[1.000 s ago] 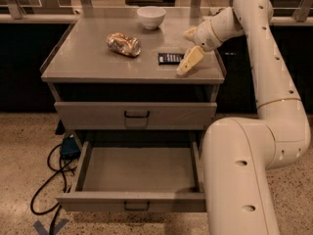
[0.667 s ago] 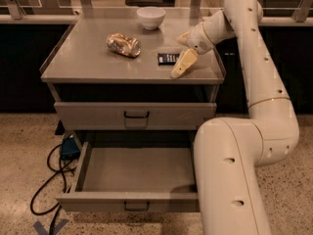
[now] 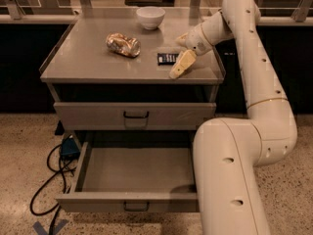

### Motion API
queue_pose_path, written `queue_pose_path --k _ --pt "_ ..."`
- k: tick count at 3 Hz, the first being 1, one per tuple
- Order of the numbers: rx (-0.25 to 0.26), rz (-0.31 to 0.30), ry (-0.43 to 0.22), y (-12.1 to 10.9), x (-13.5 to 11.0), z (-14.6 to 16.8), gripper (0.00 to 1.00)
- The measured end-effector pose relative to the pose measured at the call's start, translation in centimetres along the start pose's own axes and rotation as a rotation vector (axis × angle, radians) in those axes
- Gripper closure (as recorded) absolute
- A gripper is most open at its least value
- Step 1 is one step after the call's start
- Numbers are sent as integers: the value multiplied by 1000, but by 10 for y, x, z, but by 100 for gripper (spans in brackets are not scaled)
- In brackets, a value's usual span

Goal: Place rxbar blueberry into middle drawer

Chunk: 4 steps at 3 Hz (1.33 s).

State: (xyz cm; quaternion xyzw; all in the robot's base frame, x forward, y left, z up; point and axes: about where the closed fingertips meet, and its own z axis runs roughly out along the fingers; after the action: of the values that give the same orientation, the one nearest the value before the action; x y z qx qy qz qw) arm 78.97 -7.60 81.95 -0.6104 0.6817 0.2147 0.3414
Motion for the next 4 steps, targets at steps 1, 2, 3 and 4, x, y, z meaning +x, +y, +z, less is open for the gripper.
queue_pose_path --k 1,2,3,4 --pt "-24 -3 -26 3 2 10 0" --pt "-24 -3 -26 3 2 10 19" --pt "-24 -3 -26 3 2 10 43" --pt "-24 -3 -26 3 1 10 66"
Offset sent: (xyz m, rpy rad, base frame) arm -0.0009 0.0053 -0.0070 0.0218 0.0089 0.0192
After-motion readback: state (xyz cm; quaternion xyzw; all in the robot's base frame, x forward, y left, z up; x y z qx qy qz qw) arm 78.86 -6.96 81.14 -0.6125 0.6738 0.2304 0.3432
